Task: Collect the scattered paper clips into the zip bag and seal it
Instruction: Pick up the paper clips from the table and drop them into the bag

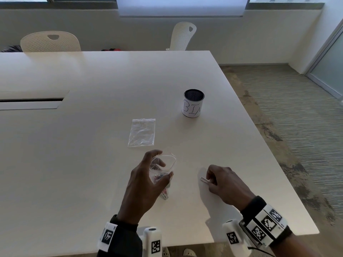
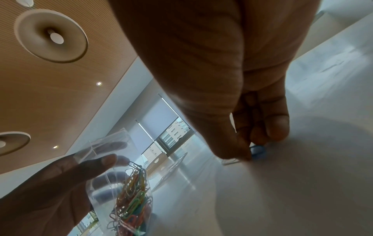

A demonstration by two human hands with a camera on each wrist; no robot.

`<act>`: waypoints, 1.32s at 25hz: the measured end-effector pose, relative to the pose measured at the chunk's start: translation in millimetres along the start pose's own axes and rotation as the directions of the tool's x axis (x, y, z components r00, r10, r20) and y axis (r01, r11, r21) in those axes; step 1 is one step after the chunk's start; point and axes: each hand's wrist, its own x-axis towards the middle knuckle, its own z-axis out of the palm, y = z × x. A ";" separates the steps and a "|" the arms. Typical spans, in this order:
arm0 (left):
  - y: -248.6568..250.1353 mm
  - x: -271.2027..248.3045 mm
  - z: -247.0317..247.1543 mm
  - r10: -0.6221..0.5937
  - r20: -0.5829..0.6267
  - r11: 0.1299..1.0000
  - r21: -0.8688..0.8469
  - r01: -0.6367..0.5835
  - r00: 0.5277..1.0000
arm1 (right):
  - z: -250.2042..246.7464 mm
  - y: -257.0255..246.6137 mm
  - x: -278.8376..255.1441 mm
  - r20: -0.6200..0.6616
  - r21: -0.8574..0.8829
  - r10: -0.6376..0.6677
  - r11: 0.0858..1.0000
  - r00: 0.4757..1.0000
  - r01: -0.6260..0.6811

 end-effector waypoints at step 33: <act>-0.1 -3.5 -1.5 0.004 0.008 1.000 -0.001 -0.004 1.000 | -12.3 -12.9 10.5 0.111 -0.154 -0.139 0.976 0.984 0.155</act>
